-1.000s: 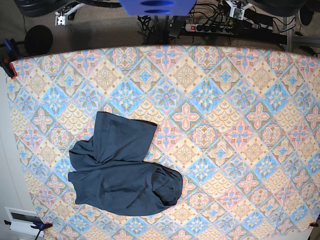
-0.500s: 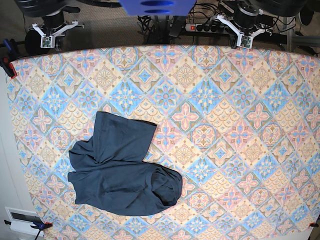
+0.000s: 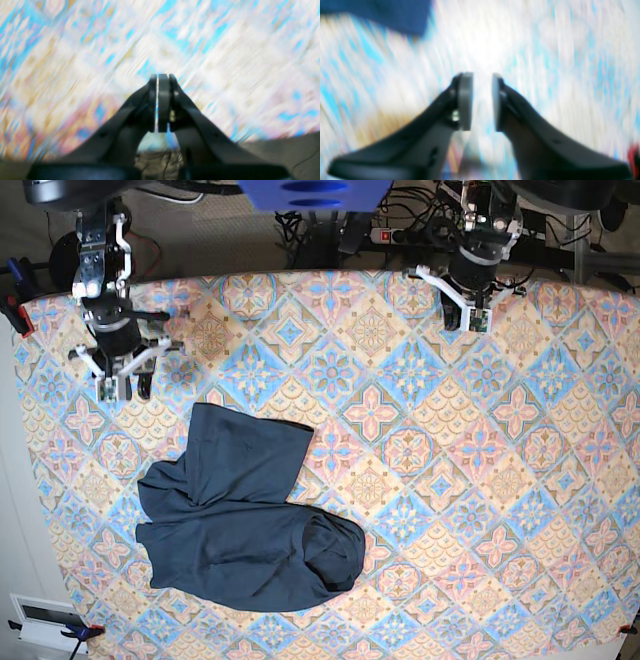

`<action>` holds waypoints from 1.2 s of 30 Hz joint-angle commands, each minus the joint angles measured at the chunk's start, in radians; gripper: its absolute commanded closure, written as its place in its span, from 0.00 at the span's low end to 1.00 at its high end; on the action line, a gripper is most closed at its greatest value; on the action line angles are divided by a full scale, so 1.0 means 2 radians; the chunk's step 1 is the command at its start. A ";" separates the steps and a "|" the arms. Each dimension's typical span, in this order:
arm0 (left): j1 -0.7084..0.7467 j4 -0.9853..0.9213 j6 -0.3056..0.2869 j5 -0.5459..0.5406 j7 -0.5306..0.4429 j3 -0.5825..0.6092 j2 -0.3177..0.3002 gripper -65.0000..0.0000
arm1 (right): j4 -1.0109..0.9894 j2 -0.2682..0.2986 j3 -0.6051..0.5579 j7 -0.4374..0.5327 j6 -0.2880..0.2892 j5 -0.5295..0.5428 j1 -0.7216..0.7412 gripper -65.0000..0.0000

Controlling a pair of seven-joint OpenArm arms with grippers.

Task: Layout the t-shirt on the table in an organized manner, then fold the t-shirt properly
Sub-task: 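Reach the right gripper to the edge of the navy t-shirt, then grasp the shirt with the right gripper and lift it toward the left gripper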

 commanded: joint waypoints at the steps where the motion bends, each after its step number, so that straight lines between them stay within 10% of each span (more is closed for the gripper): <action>1: -0.003 0.010 0.002 0.001 0.001 0.001 0.001 1.00 | 0.008 0.008 0.001 0.003 -0.003 -0.001 0.013 0.68; 5: -0.036 0.010 0.002 0.001 0.031 0.022 0.007 0.99 | 0.007 0.007 -0.012 -0.025 -0.003 0.000 0.075 0.56; 13: -0.049 0.010 0.003 0.001 0.039 0.035 0.028 0.66 | -0.074 0.007 -0.083 -0.043 -0.003 0.002 0.169 0.53; 36: -0.048 0.010 0.003 0.001 0.038 0.036 0.029 0.65 | -0.230 -0.035 -0.152 -0.041 -0.002 0.002 0.239 0.46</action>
